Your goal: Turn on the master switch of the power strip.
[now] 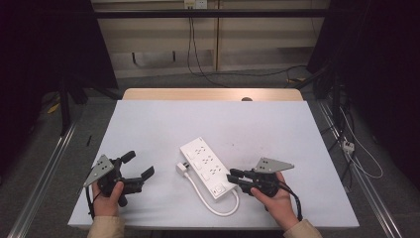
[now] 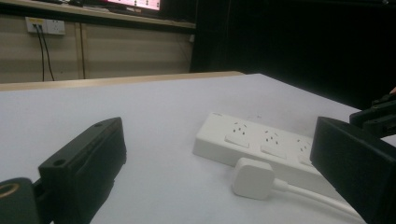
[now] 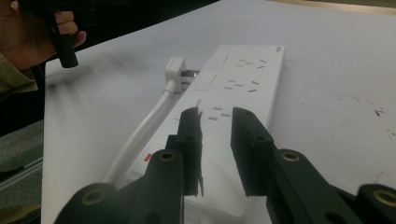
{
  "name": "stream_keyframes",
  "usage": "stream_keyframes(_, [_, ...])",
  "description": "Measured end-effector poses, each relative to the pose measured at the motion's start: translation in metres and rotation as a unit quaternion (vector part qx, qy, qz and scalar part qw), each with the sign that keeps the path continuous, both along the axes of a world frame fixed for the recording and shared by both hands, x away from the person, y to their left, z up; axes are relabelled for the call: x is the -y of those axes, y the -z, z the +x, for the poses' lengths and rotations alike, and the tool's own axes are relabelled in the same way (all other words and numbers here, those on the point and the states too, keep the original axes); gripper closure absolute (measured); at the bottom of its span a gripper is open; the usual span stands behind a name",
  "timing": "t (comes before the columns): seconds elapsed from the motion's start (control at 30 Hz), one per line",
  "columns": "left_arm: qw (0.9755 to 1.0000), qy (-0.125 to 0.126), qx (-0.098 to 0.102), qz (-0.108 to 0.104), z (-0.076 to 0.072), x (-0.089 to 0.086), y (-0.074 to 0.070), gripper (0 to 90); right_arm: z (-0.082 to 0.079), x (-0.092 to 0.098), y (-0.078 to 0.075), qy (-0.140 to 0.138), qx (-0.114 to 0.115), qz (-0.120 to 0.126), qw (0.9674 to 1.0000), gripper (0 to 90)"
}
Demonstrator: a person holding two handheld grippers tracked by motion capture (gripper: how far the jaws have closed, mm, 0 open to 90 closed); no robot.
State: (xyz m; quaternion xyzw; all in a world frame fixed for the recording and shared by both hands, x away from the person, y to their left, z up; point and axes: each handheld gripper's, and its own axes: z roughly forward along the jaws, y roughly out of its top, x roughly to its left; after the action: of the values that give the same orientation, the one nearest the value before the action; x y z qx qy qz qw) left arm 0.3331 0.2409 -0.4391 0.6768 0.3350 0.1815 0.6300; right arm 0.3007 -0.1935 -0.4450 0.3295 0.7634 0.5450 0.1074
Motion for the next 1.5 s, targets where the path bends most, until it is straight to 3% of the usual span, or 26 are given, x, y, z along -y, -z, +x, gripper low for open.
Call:
stream_keyframes(0.67, [1.0,0.0,-0.001,0.0,0.0,0.0,0.0,3.2,0.001,-0.01,0.002,-0.029,-0.013,-0.008,0.9994,88.0])
stream_keyframes(1.1, [1.0,0.001,-0.003,0.0,0.001,0.001,0.001,3.2,0.0,-0.018,0.005,-0.058,-0.026,-0.02,0.9978,90.0])
stream_keyframes(1.5, [1.0,0.001,-0.003,0.0,0.001,0.001,0.001,3.2,-0.001,-0.022,0.006,-0.068,-0.03,-0.028,0.9969,90.0])
